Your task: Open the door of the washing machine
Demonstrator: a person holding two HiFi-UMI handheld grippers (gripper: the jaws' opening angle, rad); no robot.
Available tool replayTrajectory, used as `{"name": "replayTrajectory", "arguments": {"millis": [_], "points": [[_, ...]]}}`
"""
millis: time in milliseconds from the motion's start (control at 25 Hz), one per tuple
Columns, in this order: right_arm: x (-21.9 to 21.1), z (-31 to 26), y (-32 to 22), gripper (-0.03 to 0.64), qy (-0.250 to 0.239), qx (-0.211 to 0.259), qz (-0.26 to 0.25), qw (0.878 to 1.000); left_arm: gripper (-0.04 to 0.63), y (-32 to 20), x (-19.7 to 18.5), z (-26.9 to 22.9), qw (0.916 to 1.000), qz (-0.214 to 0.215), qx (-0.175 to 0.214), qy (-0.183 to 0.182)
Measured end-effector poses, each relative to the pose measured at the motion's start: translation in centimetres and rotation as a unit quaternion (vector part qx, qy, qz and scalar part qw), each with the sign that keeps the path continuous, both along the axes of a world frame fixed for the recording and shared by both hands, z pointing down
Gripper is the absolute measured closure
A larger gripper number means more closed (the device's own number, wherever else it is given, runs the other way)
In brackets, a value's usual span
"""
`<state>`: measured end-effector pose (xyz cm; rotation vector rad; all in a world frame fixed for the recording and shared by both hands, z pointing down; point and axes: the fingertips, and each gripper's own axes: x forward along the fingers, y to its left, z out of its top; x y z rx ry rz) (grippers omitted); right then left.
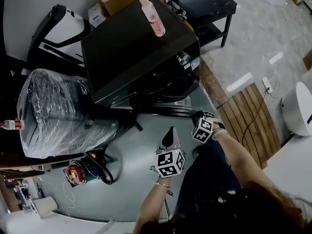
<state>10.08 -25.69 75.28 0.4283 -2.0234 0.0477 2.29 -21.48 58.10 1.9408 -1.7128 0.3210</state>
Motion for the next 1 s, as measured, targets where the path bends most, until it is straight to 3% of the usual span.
{"name": "replayTrajectory", "arguments": {"millis": [200,560,1000], "points": [[-0.2,0.1,2.1,0.546,-0.004,-0.007,0.005,1.000,0.581,1.6,0.0,0.4,0.9999,-0.015,-0.003,0.006],[-0.8,0.7,5.9,0.555,-0.011,-0.034,-0.006,0.999,0.581,5.5,-0.5,0.2,0.9967,-0.081,-0.007,0.012],[-2.1,0.8,10.0,0.554,-0.029,-0.068,-0.012,0.997,0.581,11.0,-1.3,0.2,0.9832,-0.181,-0.015,0.014]]}}
